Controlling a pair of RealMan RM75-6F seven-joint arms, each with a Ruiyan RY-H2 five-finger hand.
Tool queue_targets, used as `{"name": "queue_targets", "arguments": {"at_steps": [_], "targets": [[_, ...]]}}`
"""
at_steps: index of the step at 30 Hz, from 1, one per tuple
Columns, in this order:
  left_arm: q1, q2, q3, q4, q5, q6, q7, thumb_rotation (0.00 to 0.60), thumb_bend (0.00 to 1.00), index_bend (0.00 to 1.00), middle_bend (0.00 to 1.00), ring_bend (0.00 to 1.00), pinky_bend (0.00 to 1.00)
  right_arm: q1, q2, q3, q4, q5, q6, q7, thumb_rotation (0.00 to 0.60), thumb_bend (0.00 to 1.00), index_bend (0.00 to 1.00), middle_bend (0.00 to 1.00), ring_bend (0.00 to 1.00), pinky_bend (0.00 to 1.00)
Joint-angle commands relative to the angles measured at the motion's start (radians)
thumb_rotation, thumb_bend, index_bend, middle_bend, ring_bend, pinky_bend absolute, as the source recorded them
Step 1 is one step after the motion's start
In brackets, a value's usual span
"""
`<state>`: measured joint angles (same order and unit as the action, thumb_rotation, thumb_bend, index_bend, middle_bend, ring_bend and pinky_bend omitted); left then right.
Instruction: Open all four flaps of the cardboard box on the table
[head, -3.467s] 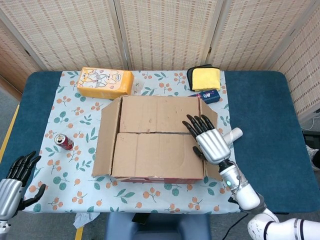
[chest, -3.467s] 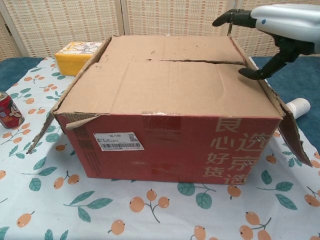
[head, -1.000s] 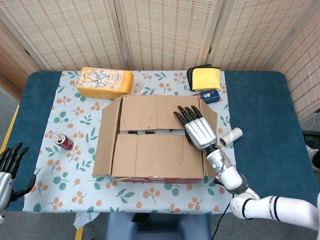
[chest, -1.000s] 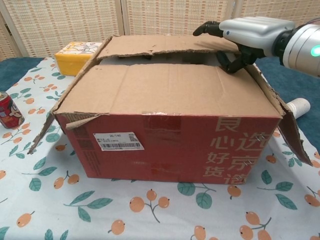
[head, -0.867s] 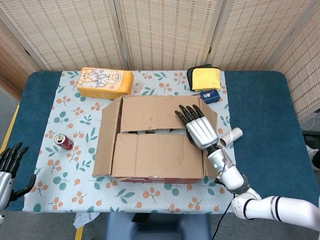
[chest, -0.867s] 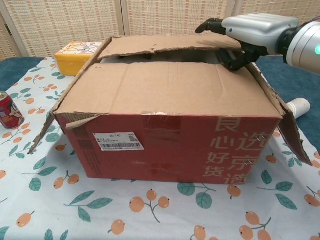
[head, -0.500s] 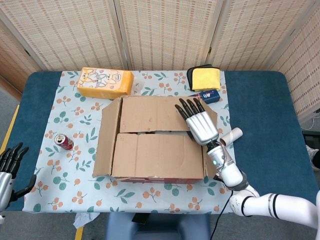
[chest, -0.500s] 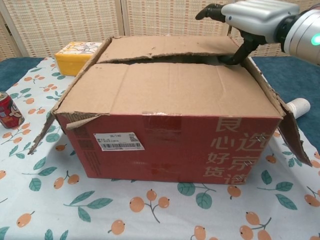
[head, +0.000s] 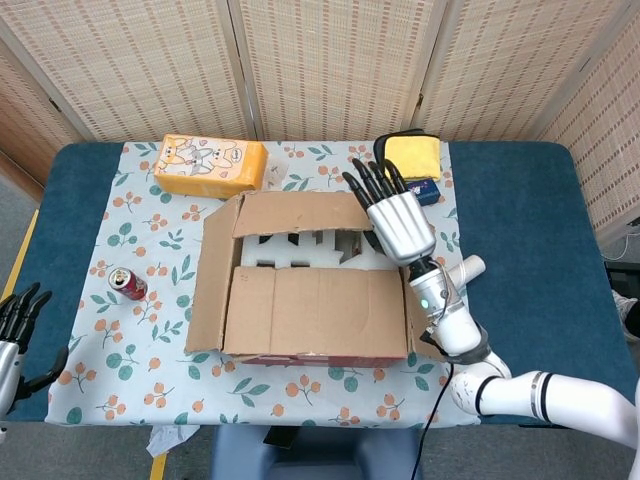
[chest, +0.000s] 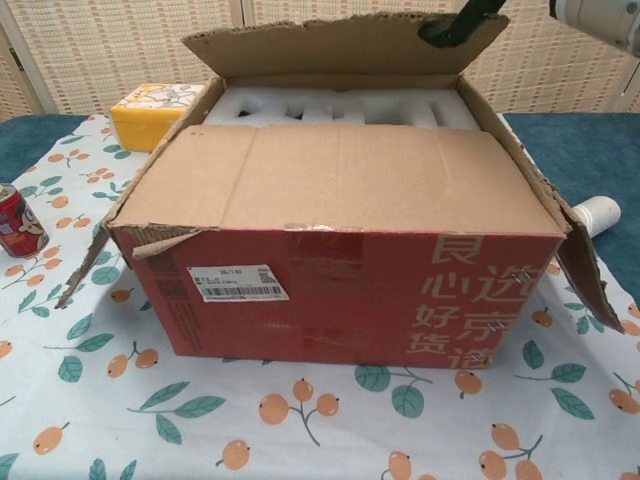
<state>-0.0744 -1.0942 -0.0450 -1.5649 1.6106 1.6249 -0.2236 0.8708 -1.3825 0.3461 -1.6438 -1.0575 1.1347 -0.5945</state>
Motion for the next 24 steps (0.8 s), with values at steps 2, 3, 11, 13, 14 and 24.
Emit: {"name": "queue_targets", "arguments": {"at_steps": [2, 3, 11, 13, 14, 24], "targets": [[-0.003, 0.001, -0.002, 0.004, -0.008, -0.008, -0.003, 0.600, 0.47, 0.00, 0.00, 0.00, 0.00, 0.044, -0.005, 0.043, 0.069, 0.062, -0.037, -0.006, 0.600, 0.44, 0.00, 0.00, 0.00, 0.00], [-0.003, 0.002, -0.004, 0.005, -0.011, -0.010, -0.008, 0.600, 0.47, 0.00, 0.00, 0.00, 0.00, 0.054, -0.008, 0.054, 0.088, 0.078, -0.044, -0.006, 0.600, 0.44, 0.00, 0.00, 0.00, 0.00], [-0.015, 0.005, -0.018, 0.021, -0.057, -0.048, -0.053, 0.600, 0.47, 0.00, 0.00, 0.00, 0.00, 0.144, -0.052, 0.133, 0.286, 0.213, -0.110, 0.005, 0.600, 0.44, 0.00, 0.00, 0.00, 0.00], [-0.019, 0.005, -0.026, 0.028, -0.070, -0.057, -0.071, 0.600, 0.47, 0.00, 0.00, 0.00, 0.00, 0.169, -0.065, 0.143, 0.356, 0.227, -0.141, 0.026, 0.600, 0.44, 0.00, 0.00, 0.00, 0.00], [-0.020, 0.004, -0.030, 0.033, -0.073, -0.056, -0.082, 0.600, 0.47, 0.00, 0.00, 0.00, 0.00, 0.178, -0.072, 0.144, 0.385, 0.230, -0.151, 0.033, 0.600, 0.44, 0.00, 0.00, 0.00, 0.00], [-0.040, 0.006, -0.041, 0.065, -0.123, -0.120, -0.090, 0.600, 0.47, 0.00, 0.00, 0.00, 0.00, 0.216, -0.167, 0.100, 0.671, 0.161, -0.213, 0.178, 0.600, 0.44, 0.00, 0.00, 0.00, 0.00]]}}
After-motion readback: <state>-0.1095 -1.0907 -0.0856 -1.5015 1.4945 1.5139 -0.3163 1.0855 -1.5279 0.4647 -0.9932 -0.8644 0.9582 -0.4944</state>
